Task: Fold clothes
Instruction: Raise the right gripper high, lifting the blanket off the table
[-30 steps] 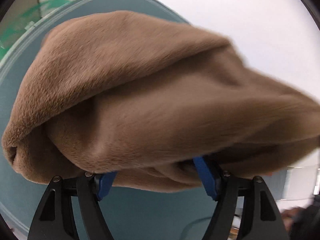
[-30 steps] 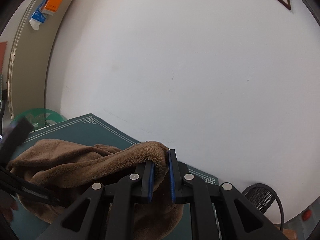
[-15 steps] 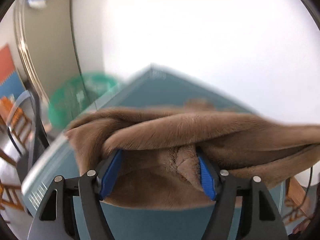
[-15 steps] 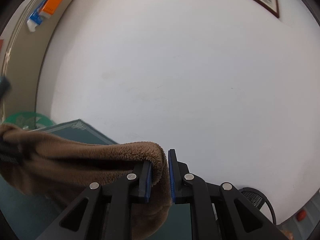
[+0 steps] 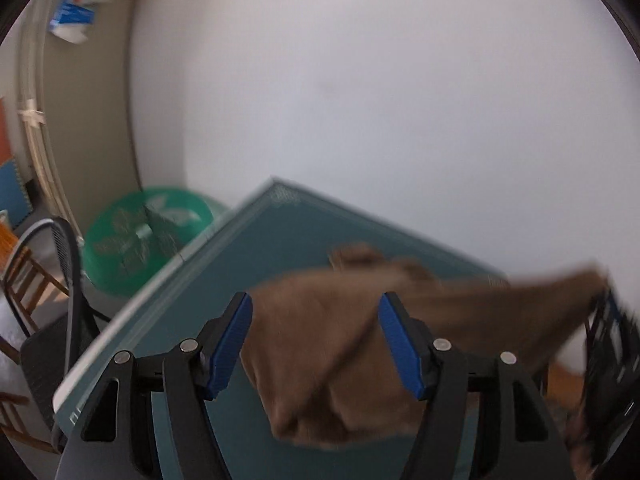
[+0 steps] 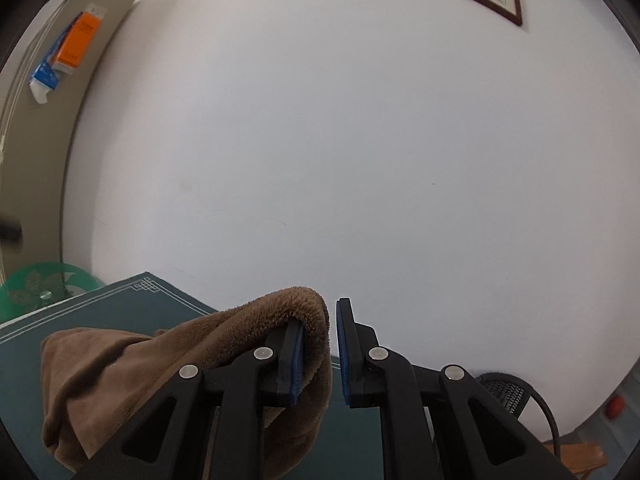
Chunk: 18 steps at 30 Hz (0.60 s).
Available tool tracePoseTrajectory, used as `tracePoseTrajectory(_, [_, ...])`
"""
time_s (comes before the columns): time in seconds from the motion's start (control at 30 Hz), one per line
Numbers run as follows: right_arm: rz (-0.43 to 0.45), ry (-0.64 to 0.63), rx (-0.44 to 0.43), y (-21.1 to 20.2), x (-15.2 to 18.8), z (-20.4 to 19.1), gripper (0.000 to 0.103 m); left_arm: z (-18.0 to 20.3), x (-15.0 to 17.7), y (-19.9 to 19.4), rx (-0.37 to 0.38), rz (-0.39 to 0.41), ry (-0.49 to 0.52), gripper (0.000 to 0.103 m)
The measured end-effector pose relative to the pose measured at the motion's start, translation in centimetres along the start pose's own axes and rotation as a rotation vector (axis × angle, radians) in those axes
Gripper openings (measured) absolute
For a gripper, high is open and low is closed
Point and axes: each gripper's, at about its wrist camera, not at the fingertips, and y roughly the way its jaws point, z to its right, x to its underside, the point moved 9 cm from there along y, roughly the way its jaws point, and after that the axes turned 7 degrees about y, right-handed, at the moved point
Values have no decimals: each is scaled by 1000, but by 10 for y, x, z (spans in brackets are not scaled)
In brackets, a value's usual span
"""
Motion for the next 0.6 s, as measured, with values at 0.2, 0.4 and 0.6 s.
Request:
tracePoseTrajectory(0.2, [54,-33,-24,-16,-24,-6,14,52,62,25,97,-114,144,70])
tracePoseTrajectory(0.4, [103,-30,-51,-36,-50,-15,14,70,112,45,121,-172,276,71])
tracePoseTrajectory(0.6, [156,-50,-73,-41,-83,-35,14,72,137,58,73,-145,434,71])
